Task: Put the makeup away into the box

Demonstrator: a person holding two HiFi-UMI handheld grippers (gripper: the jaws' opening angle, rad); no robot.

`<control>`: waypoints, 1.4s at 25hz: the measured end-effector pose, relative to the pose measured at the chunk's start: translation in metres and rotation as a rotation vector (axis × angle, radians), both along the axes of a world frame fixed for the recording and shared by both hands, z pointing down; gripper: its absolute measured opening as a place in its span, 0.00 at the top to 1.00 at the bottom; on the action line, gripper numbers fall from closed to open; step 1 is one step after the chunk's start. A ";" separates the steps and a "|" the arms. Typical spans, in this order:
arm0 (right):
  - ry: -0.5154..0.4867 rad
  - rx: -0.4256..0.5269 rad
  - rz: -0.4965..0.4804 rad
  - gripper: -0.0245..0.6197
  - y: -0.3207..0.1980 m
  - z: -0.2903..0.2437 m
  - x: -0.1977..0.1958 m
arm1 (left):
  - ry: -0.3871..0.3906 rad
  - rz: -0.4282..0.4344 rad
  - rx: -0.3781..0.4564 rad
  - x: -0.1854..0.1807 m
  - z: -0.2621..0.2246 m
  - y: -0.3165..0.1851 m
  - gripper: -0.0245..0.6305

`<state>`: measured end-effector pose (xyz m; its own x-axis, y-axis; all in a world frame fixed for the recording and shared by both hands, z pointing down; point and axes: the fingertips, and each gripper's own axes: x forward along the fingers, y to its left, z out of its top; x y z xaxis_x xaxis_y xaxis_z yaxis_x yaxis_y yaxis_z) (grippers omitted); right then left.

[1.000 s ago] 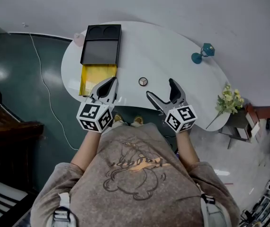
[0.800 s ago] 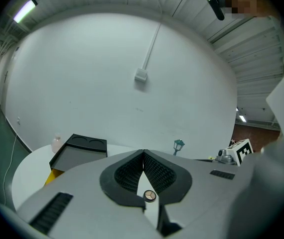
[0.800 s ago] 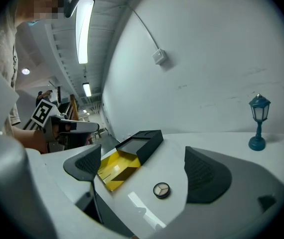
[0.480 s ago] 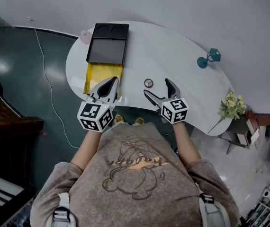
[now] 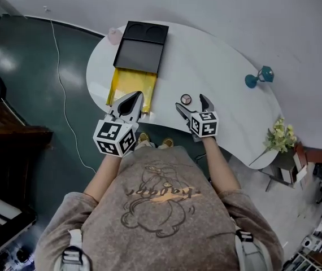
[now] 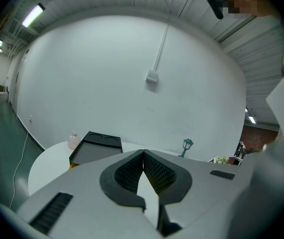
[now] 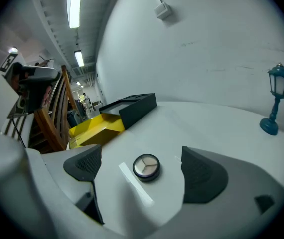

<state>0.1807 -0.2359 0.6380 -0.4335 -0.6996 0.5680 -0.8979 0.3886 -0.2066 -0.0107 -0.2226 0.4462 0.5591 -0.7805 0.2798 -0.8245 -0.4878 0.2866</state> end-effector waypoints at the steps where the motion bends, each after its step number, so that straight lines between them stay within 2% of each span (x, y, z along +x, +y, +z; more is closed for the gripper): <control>1: 0.013 -0.009 0.000 0.17 0.000 0.006 0.000 | -0.002 -0.004 -0.002 -0.003 0.001 0.001 0.93; 10: 0.133 -0.040 -0.033 0.20 -0.003 0.036 -0.006 | -0.007 -0.035 -0.019 -0.023 0.005 0.006 0.93; 12: 0.140 -0.050 -0.029 0.25 -0.003 0.038 -0.007 | -0.007 -0.038 -0.022 -0.026 0.005 0.006 0.93; 14: 0.147 -0.056 -0.028 0.35 -0.002 0.040 -0.008 | -0.008 -0.038 -0.022 -0.029 0.005 0.006 0.93; 19: 0.184 -0.072 -0.031 0.38 -0.002 0.048 -0.006 | -0.010 -0.039 -0.023 -0.033 0.007 0.005 0.93; 23: 0.233 -0.076 -0.035 0.48 -0.003 0.049 -0.003 | -0.019 -0.045 -0.022 -0.037 0.006 0.007 0.93; 28: 0.242 -0.091 -0.039 0.49 -0.002 0.051 -0.004 | -0.021 -0.050 -0.022 -0.039 0.008 0.008 0.93; 30: 0.253 -0.090 -0.047 0.52 -0.003 0.050 -0.007 | -0.022 -0.052 -0.019 -0.039 0.007 0.008 0.93; 32: 0.263 -0.084 -0.046 0.58 -0.004 0.049 -0.008 | -0.021 -0.052 -0.017 -0.039 0.005 0.008 0.93; 35: 0.252 -0.091 -0.037 0.59 -0.004 0.049 -0.009 | -0.020 -0.051 -0.019 -0.037 0.006 0.008 0.93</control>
<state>0.1719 -0.2402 0.6869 -0.2951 -0.6268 0.7211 -0.9109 0.4124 -0.0144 -0.0479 -0.2147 0.4520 0.5124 -0.8025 0.3056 -0.8541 -0.4393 0.2785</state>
